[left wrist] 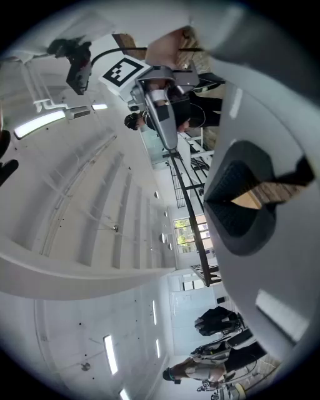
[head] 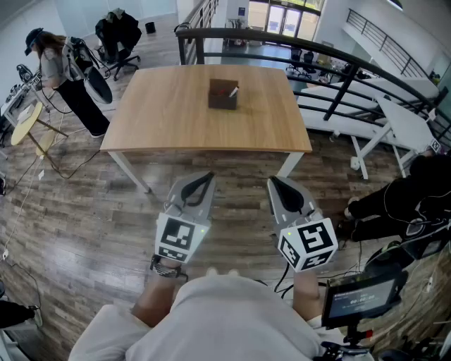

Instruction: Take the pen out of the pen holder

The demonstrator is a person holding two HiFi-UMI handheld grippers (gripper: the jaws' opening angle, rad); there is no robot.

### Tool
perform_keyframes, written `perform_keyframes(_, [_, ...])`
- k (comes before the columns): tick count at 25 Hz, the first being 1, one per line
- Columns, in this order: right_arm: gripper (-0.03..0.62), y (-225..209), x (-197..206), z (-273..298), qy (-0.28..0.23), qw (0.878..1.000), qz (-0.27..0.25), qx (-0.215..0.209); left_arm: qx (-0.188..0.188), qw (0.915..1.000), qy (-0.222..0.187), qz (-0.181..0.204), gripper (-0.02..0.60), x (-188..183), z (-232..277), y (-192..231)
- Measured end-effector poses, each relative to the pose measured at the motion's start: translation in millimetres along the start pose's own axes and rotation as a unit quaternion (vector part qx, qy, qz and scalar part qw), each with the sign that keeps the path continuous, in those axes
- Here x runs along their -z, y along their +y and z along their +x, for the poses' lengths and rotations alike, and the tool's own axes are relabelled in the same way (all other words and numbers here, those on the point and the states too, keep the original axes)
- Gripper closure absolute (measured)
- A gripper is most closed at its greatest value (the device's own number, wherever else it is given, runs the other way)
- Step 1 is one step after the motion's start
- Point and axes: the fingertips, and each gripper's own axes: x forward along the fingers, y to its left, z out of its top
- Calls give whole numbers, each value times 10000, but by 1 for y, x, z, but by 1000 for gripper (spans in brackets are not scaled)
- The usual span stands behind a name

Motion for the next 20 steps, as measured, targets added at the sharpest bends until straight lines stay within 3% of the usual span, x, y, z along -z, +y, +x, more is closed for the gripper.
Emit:
perform_keyframes(7, [592,1,-15,10,-256,9996,57,-38,113,9998,-113,75,583,-8,5,9])
perform_keyframes(20, [592,-6,-4,53,-165,9998,114,-43,226,9996,100,122,583,16,31,40])
